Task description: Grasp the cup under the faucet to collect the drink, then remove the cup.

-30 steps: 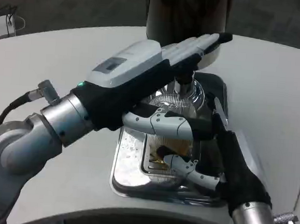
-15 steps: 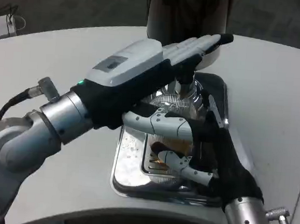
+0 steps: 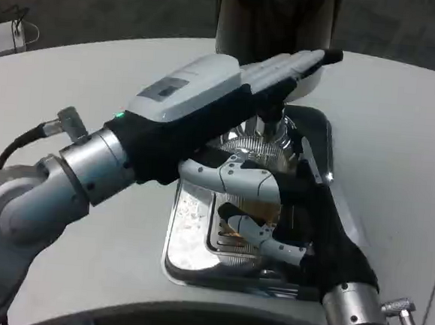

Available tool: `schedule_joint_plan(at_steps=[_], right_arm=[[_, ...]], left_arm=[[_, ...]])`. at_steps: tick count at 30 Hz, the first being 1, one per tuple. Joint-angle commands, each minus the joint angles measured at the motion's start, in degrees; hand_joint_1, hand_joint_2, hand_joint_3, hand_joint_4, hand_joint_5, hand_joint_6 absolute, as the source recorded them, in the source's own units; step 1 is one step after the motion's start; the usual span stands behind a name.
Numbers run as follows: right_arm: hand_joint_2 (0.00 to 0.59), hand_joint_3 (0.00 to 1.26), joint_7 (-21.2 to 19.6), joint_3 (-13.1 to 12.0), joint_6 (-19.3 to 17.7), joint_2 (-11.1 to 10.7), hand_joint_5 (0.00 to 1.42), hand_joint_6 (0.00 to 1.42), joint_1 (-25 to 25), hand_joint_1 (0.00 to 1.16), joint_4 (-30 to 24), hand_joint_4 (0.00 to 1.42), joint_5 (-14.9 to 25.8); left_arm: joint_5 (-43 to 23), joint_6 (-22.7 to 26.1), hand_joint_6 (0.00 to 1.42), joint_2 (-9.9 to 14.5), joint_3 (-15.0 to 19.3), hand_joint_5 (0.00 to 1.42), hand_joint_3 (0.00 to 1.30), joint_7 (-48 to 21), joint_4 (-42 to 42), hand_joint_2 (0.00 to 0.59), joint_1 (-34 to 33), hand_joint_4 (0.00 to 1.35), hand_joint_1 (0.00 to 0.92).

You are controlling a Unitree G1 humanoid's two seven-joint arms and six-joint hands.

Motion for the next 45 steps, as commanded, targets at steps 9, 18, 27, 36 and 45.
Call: schedule_joint_plan(at_steps=[9, 18, 27, 36, 45], right_arm=[[0.202, 0.00, -1.25, 0.04, -0.25, 0.33, 0.00, 0.02, -0.32, 0.78, 0.90, 0.00, 1.30], [0.202, 0.00, -1.42, 0.10, -0.72, 0.03, 0.01, 0.02, -0.14, 0.78, 0.62, 0.00, 1.75], [0.202, 0.00, -2.29, 0.66, -0.98, 0.30, 0.03, 0.02, -1.01, 0.78, 1.85, 0.00, 1.72], [0.202, 0.00, -3.30, 1.90, -1.55, 1.39, 0.03, 0.02, -2.78, 0.78, 4.60, 0.00, 1.84], [0.203, 0.00, -5.71, 2.66, -1.67, 3.00, 0.04, 0.03, -4.87, 0.78, 8.39, 0.00, 1.61]], left_arm=[[-3.61, -11.81, 0.21, -6.16, 9.20, 0.14, 0.11, 12.96, 3.51, 0.056, 5.37, 0.05, 0.000], [-5.73, -15.47, 0.35, -6.49, 13.23, 0.32, 0.25, 15.43, 2.36, 0.083, 9.02, 0.22, 0.000], [-5.84, -13.98, 0.38, -2.86, 19.82, 0.36, 0.29, 14.30, -2.22, 0.087, 22.45, 0.26, 0.000], [-3.37, -12.47, 0.35, 0.47, 24.90, 0.30, 0.25, 14.30, -4.18, 0.089, 36.16, 0.20, 0.000], [-2.27, -13.61, 0.32, 3.81, 27.04, 0.26, 0.24, 13.83, -1.94, 0.090, 43.84, 0.18, 0.000]])
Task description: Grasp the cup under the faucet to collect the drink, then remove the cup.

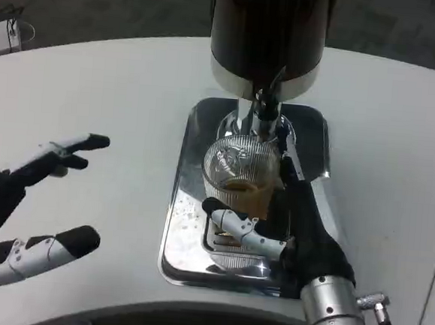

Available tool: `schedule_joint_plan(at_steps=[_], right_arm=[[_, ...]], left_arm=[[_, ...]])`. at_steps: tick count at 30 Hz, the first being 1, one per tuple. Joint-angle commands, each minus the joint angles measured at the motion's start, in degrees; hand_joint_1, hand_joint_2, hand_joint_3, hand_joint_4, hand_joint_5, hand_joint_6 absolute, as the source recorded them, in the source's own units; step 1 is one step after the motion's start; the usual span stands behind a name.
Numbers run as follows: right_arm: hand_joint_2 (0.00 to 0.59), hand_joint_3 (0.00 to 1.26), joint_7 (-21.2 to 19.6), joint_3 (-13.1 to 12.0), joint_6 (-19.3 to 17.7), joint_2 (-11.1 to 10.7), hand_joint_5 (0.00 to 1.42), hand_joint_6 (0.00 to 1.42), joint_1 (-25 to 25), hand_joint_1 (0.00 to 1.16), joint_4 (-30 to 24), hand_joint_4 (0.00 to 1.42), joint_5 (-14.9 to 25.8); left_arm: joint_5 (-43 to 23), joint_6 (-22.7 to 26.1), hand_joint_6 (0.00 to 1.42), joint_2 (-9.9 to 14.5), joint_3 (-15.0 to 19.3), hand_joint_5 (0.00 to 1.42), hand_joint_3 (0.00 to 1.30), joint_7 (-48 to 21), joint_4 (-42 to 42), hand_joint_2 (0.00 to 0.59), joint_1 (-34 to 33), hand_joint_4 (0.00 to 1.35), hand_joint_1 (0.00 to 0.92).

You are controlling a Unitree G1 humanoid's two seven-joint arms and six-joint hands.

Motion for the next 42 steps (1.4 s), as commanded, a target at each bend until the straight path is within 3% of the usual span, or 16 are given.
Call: schedule_joint_plan(at_steps=[1, 17, 23, 42], right_arm=[[0.204, 0.00, -1.76, 0.62, -1.01, 1.23, 0.04, 0.03, -1.35, 0.78, 2.18, 0.00, 0.20], [0.207, 0.00, -7.13, 1.19, -0.72, 3.88, 0.10, 0.05, -3.71, 0.79, 6.38, 0.00, -0.45], [0.213, 0.02, -9.14, 1.88, -0.82, 5.05, 0.17, 0.11, -3.91, 0.79, 7.46, 0.08, -0.95], [0.229, 0.42, -21.12, 6.39, -0.79, 8.47, 0.56, 0.49, -4.14, 0.93, 11.90, 0.52, -3.84]], left_arm=[[0.79, -1.09, 0.32, 2.56, 0.88, 0.26, 0.24, -0.80, 1.53, 0.090, 3.32, 0.18, 0.000], [0.34, -0.94, 0.30, 5.11, 0.07, 0.25, 0.23, -1.85, 4.34, 0.090, 4.61, 0.17, 0.000], [0.00, -0.81, 0.30, 5.20, 0.03, 0.25, 0.23, -2.73, 4.66, 0.090, 4.99, 0.19, 0.000], [-0.25, -1.11, 0.30, 4.85, -0.79, 0.27, 0.25, -4.25, 2.70, 0.091, 5.52, 0.21, 0.000]])
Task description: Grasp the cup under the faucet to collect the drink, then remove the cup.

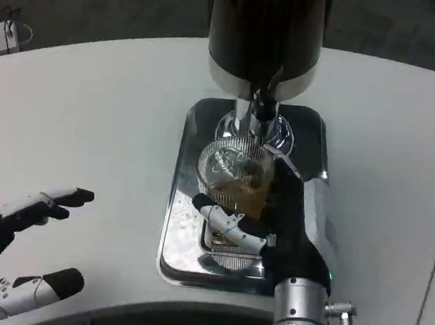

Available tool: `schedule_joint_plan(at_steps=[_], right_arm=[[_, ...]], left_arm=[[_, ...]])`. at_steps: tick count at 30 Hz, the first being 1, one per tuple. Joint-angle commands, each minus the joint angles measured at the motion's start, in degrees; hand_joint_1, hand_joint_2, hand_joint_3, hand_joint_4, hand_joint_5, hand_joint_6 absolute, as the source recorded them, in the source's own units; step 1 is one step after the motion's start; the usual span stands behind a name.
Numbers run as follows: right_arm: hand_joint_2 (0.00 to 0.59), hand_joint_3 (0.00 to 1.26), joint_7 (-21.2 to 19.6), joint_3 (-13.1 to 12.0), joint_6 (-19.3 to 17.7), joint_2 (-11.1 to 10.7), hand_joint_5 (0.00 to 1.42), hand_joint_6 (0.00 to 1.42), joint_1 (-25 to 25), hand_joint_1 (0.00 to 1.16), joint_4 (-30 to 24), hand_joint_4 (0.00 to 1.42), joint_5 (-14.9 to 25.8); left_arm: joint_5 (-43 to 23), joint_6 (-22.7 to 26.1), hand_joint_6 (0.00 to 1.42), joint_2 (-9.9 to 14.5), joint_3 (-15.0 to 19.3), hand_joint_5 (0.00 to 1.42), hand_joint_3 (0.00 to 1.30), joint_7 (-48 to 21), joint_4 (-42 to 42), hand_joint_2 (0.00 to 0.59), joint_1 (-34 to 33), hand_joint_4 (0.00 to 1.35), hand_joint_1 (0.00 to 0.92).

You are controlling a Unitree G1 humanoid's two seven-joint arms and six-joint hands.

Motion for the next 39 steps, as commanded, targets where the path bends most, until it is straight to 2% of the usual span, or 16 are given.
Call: schedule_joint_plan(at_steps=[1, 5, 10, 15, 23, 27, 31, 39], right_arm=[[0.231, 0.45, -3.07, 1.44, 0.19, 4.61, 0.61, 0.56, -0.47, 0.93, 2.07, 0.56, -0.58], [0.235, 0.57, -6.19, 2.08, 0.67, 5.32, 0.77, 0.75, 0.19, 0.96, 1.76, 0.69, -1.21], [0.238, 0.81, -9.76, 2.88, 0.64, 5.21, 1.05, 1.11, 1.78, 0.98, -0.01, 0.97, -1.83], [0.234, 0.96, -11.52, 3.24, 0.52, 4.46, 1.22, 1.28, 3.77, 0.96, -3.16, 1.15, -2.19], [0.237, 1.06, -10.79, 3.40, 1.26, 2.80, 1.32, 1.39, 7.39, 0.97, -9.15, 1.27, -2.57], [0.245, 1.11, -8.80, 4.13, 1.90, 1.07, 1.37, 1.42, 10.40, 0.98, -14.08, 1.32, -3.26], [0.228, 1.14, -5.93, 4.70, 3.21, -0.44, 1.42, 1.42, 14.25, 0.98, -19.50, 1.37, -4.01], [0.224, 1.16, -0.36, 4.89, 3.63, -2.61, 1.42, 1.42, 19.76, 0.97, -25.90, 1.40, -4.43]], left_arm=[[-0.75, -0.05, 0.30, 0.73, -0.82, 0.27, 0.25, -1.11, -1.17, 0.091, 0.56, 0.21, 0.000], [-0.50, 0.00, 0.30, 0.99, -0.65, 0.27, 0.25, -1.33, -0.83, 0.091, 0.40, 0.21, 0.000], [0.93, -0.65, 0.27, 1.80, -2.04, 0.20, 0.21, -2.28, -1.77, 0.091, 0.19, 0.13, 0.000], [4.32, -1.17, 0.23, 2.49, -5.73, 0.13, 0.15, -2.78, -2.77, 0.091, -1.88, 0.05, 0.000], [6.78, -1.67, 0.23, 2.03, -8.49, 0.11, 0.14, -2.03, -3.23, 0.090, -4.97, 0.04, 0.000], [7.68, -1.77, 0.22, 2.14, -9.36, 0.09, 0.12, -1.98, -3.77, 0.089, -5.57, 0.01, 0.000], [8.57, -1.53, 0.21, 2.30, -10.26, 0.08, 0.11, -2.15, -3.59, 0.089, -6.43, 0.00, 0.000], [9.19, -1.09, 0.20, 2.30, -10.86, 0.04, 0.07, -1.78, -3.49, 0.089, -7.68, 0.00, 0.000]])
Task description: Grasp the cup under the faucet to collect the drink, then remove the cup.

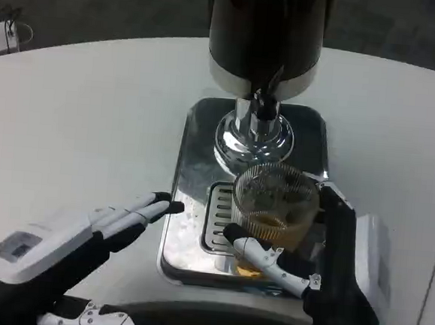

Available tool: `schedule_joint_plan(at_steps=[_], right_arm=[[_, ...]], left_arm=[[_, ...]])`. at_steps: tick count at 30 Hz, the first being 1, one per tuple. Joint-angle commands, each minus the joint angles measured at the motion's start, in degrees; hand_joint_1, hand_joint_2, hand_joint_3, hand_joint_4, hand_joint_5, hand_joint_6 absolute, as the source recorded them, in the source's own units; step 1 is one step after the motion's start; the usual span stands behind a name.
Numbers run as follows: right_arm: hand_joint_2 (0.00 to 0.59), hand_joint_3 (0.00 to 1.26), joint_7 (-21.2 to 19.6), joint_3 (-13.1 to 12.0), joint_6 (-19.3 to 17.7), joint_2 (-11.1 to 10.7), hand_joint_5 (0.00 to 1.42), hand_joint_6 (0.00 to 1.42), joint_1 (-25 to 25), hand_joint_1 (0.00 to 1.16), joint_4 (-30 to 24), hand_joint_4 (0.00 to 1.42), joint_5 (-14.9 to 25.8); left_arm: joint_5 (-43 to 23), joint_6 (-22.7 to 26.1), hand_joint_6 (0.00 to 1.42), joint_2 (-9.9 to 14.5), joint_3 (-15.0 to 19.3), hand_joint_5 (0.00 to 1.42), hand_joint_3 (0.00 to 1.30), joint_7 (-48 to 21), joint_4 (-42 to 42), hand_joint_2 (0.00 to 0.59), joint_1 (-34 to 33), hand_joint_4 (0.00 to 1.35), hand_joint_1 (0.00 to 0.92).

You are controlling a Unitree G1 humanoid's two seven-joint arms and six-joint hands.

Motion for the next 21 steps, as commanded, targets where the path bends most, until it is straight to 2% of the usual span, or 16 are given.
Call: schedule_joint_plan(at_steps=[1, 5, 12, 16, 21], right_arm=[[0.225, 1.17, 2.22, 0.62, -1.11, 0.69, 1.42, 1.42, 3.33, 0.97, -4.96, 1.41, -1.00], [0.226, 1.17, 3.91, 0.66, -1.65, 0.20, 1.42, 1.42, 5.68, 0.98, -7.98, 1.41, -1.02], [0.227, 1.17, 9.54, 0.11, -2.43, -2.52, 1.42, 1.42, 12.45, 0.98, -17.37, 1.41, -1.20], [0.227, 1.17, 12.99, -1.17, -3.41, -4.84, 1.42, 1.42, 16.67, 0.98, -23.07, 1.41, -0.55], [0.227, 1.17, 16.15, -3.21, -4.14, -5.95, 1.42, 1.42, 19.82, 0.98, -27.72, 1.41, 0.33]], left_arm=[[0.84, 0.07, 0.20, 0.76, -0.11, 0.04, 0.07, 0.35, -0.14, 0.089, -0.31, 0.00, 0.000], [1.46, 0.18, 0.18, 0.78, -0.12, 0.02, 0.05, 0.25, -0.90, 0.089, -0.01, 0.00, 0.000], [2.39, 1.32, 0.11, 0.73, 0.08, 0.00, 0.00, -0.30, -5.19, 0.089, 2.25, 0.00, 0.000], [2.95, 2.86, 0.08, 0.44, 0.99, 0.00, 0.00, -0.65, -10.98, 0.089, 6.06, 0.00, 0.000], [2.85, 5.10, 0.07, 0.10, 2.05, 0.00, 0.00, -1.14, -16.66, 0.078, 11.01, 0.00, 0.000]])
